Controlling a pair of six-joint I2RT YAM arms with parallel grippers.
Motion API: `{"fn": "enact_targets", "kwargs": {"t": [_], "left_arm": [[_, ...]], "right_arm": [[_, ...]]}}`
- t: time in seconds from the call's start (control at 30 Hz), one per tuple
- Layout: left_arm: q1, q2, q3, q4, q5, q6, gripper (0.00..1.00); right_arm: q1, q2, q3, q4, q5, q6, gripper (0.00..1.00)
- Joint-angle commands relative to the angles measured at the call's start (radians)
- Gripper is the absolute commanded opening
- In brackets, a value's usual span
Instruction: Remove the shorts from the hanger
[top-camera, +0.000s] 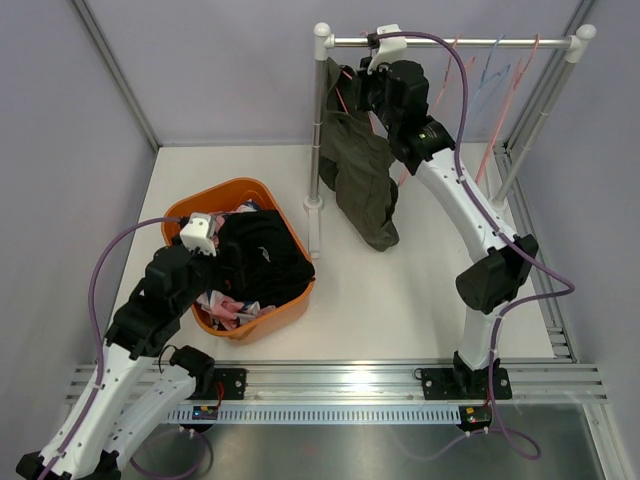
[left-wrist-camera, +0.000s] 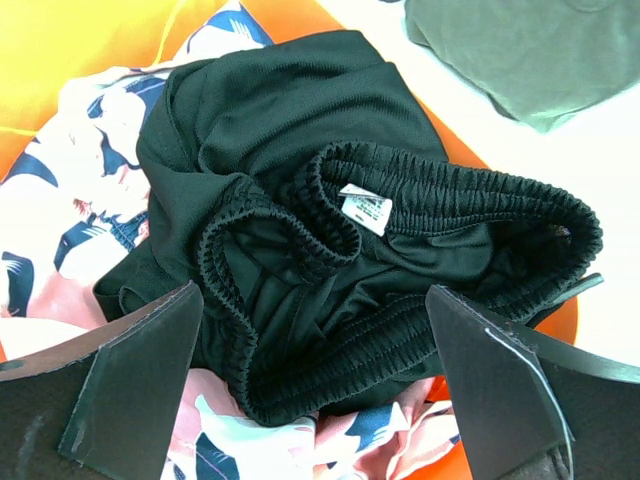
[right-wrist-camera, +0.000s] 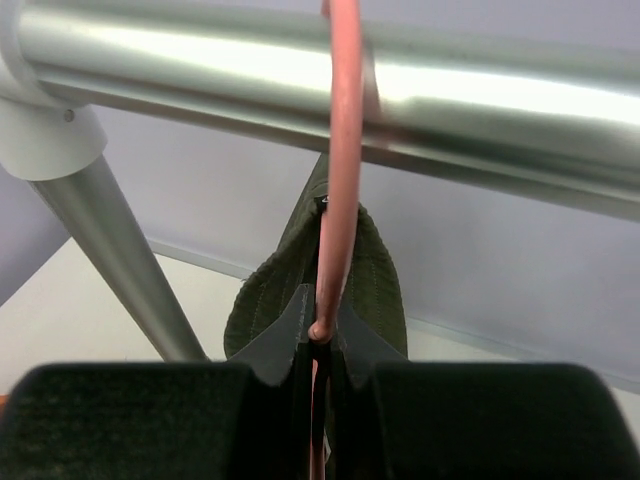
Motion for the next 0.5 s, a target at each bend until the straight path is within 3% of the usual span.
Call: {"fn": "enact_targets", "kwargs": {"t": [0.0, 0.17, 0.47], "left_arm": [[0.001, 0.007, -0.004, 0.025, 0.011, 0.013, 0.99], [0.001, 0.009, -0.002, 0.027, 0.011, 0.013, 0.99], [0.001, 0.001, 0.004, 0.034, 0.027, 0.017, 0.99]], "right_arm": [[0.007, -0.113, 0.044, -0.001, 0.068, -0.013, 0.00], [0.007, -0.162, 0.052, -0.076, 0.099, -0.016, 0.00], [0.007, -0.316, -0.127, -0.150, 0.098, 0.023, 0.00]]}}
